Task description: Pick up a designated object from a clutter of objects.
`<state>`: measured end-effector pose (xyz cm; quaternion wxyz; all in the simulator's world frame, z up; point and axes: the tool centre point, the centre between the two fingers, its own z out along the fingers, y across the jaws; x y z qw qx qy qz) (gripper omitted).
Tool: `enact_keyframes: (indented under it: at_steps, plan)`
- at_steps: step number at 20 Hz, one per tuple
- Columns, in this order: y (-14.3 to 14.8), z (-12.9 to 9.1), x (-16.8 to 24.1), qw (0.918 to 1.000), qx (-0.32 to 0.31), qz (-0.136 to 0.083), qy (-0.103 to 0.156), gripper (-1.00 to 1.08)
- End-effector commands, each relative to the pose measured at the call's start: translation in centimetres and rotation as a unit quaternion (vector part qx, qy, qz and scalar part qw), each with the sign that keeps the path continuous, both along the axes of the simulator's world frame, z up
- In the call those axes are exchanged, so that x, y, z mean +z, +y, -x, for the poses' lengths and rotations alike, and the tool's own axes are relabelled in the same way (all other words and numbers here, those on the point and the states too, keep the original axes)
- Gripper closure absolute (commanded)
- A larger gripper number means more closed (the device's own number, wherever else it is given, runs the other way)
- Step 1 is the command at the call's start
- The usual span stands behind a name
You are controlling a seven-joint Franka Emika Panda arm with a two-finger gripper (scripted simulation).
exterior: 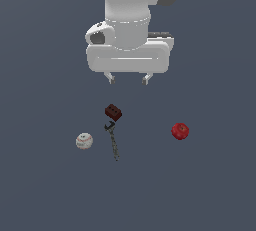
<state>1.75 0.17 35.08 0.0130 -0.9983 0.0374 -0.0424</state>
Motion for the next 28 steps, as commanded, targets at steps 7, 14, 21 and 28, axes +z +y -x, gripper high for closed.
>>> enact_keyframes:
  at_steps: [7,14,21,28]
  plan:
    - [3.2,-1.3,-3.0,0.9989,-0.044,-0.012,0.009,-0.92]
    - [7.5,-2.4,-7.1,0.9943,-0.102,-0.021,0.021,-0.92]
    - [12.1,-2.9,-11.6,0.9857,-0.164,-0.025,0.033,-0.92]
    - [16.5,-2.8,-16.1,0.9733,-0.225,-0.022,0.042,-0.92]
